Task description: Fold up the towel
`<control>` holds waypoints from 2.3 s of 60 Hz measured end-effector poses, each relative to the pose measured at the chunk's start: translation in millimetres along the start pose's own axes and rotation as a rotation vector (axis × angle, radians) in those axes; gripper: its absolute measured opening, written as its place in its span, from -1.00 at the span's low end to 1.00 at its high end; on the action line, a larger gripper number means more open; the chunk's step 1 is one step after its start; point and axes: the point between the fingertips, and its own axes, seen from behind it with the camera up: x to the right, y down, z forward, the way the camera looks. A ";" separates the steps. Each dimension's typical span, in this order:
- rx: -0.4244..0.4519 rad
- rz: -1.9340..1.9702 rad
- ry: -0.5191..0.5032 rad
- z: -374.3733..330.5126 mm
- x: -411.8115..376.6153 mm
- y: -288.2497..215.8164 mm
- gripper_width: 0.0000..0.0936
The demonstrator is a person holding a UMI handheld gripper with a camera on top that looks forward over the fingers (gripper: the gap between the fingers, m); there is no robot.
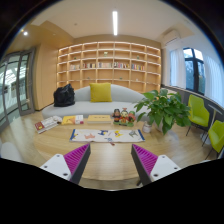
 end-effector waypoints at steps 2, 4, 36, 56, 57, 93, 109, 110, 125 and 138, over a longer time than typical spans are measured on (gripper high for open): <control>-0.008 -0.006 0.004 0.3 -0.8 3.9 0.82; -0.020 -0.010 0.004 2.4 -0.9 7.5 0.82; -0.282 0.002 -0.218 144.6 -170.0 67.4 0.81; -0.319 -0.026 -0.207 322.1 -255.4 73.2 0.82; -0.322 -0.029 -0.204 328.5 -256.9 74.5 0.82; -0.315 -0.014 -0.376 311.5 -307.7 71.8 -0.95; -0.134 0.212 -0.595 228.6 -308.1 -65.4 -0.94; -0.125 0.217 -0.586 230.4 -300.1 -70.6 -0.95; -0.190 0.167 -0.284 321.3 -129.1 -18.5 -0.93; -0.227 0.088 0.018 354.7 16.0 32.1 0.80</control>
